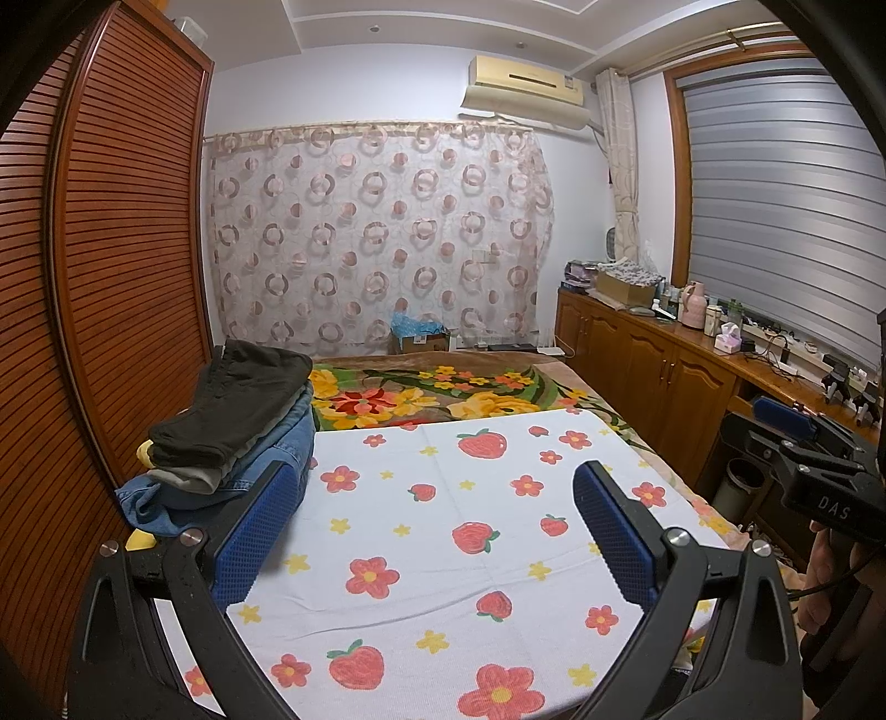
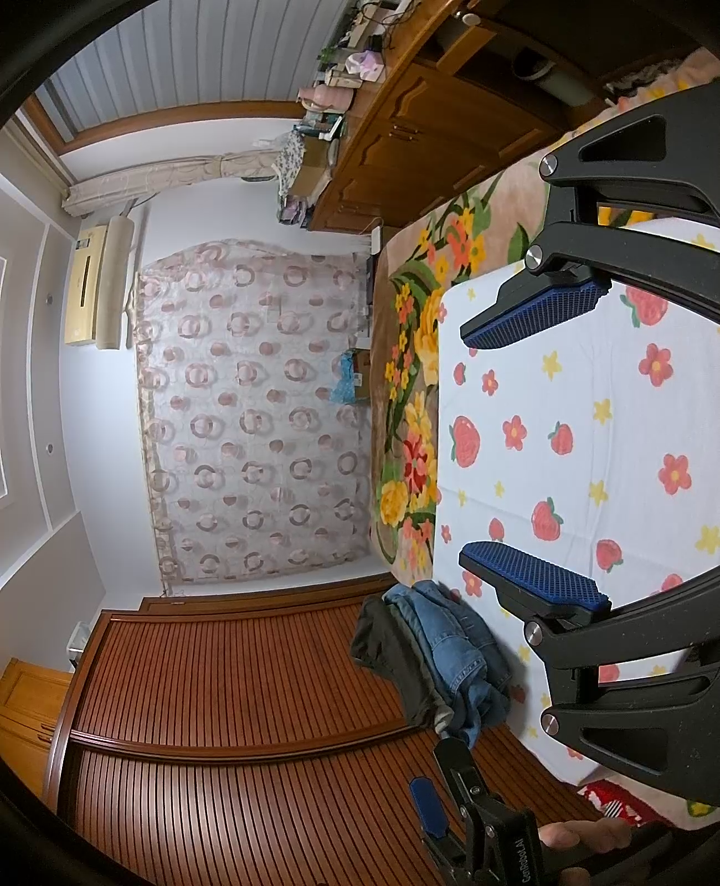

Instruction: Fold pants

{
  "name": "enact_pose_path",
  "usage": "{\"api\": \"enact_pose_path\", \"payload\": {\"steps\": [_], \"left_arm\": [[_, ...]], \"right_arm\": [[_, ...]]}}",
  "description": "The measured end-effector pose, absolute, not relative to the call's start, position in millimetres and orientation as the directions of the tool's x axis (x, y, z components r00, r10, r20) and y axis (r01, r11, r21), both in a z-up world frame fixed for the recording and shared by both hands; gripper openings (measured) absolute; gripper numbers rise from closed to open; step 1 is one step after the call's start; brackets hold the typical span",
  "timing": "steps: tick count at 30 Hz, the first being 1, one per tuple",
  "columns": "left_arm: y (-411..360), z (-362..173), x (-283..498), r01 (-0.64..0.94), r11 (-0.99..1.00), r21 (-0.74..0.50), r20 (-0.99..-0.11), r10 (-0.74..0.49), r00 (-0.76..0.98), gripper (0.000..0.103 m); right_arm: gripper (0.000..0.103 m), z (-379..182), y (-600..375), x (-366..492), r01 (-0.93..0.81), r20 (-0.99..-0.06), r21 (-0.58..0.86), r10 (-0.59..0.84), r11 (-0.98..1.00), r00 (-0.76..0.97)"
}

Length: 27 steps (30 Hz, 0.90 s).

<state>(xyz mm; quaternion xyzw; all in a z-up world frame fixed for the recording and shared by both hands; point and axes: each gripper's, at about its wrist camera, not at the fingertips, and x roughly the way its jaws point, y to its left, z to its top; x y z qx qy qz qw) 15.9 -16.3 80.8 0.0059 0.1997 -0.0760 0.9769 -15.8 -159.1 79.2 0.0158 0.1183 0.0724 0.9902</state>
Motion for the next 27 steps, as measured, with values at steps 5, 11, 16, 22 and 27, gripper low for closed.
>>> {"api": "enact_pose_path", "payload": {"steps": [5,11,16,22,27], "left_arm": [[-16.3,80.7,15.9,0.149,0.989,-0.019,-0.391,-0.144,0.909,0.1],[-15.9,80.2,15.8,0.149,0.989,-0.018,-0.39,-0.144,0.909,0.1],[-16.1,80.4,15.8,0.15,0.989,-0.018,-0.39,-0.145,0.909,0.1],[-16.2,80.2,15.8,0.15,0.988,-0.019,-0.389,-0.146,0.909,0.1],[-16.2,79.8,15.7,0.15,0.989,-0.019,-0.389,-0.145,0.91,0.1]], "right_arm": [[0.074,78.6,-159.0,-16.3,-0.14,-0.231,0.048,0.147,0.989,0.962],[0.074,78.4,-158.9,-16.1,-0.14,-0.231,0.048,0.147,0.989,0.962],[0.074,78.6,-160.7,-18.0,-0.141,-0.232,0.049,0.148,0.989,0.961],[0.074,79.2,-160.5,-19.3,-0.142,-0.229,0.048,0.149,0.989,0.962],[0.074,78.5,-160.4,-19.4,-0.142,-0.229,0.048,0.149,0.989,0.962]]}}
